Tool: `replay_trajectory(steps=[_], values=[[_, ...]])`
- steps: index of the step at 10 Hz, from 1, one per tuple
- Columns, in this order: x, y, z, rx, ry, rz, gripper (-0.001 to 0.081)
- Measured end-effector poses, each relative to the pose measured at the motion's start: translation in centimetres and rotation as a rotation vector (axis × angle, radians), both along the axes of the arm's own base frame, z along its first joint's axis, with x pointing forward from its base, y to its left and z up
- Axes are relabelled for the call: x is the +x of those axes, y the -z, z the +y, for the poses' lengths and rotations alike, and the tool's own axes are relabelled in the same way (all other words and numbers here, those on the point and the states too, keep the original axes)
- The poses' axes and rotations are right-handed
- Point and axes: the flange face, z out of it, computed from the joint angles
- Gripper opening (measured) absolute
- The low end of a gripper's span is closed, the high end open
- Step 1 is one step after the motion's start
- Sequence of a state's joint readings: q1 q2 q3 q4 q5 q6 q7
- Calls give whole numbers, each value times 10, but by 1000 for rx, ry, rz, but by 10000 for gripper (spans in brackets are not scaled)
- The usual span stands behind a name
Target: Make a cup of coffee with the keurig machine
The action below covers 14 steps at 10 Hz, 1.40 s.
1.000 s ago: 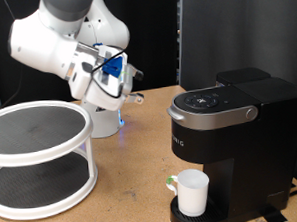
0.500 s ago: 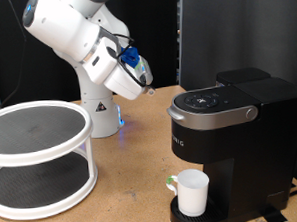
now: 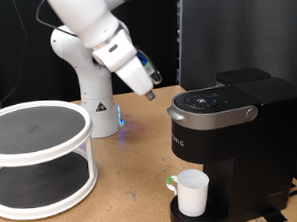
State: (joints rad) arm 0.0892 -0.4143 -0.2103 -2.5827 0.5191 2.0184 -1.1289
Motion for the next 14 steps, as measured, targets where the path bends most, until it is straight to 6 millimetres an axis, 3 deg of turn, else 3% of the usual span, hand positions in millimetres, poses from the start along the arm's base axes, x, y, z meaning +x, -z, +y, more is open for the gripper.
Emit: replay_trajectory(steps=[3,6,12,14], values=[[1,-12,9,-14,0,41,801],[3,-17,12,-179,-121,18,801],[36,-93,34,-236,-97,-83,801],[43,-94,38,-242,-95,-64,801]])
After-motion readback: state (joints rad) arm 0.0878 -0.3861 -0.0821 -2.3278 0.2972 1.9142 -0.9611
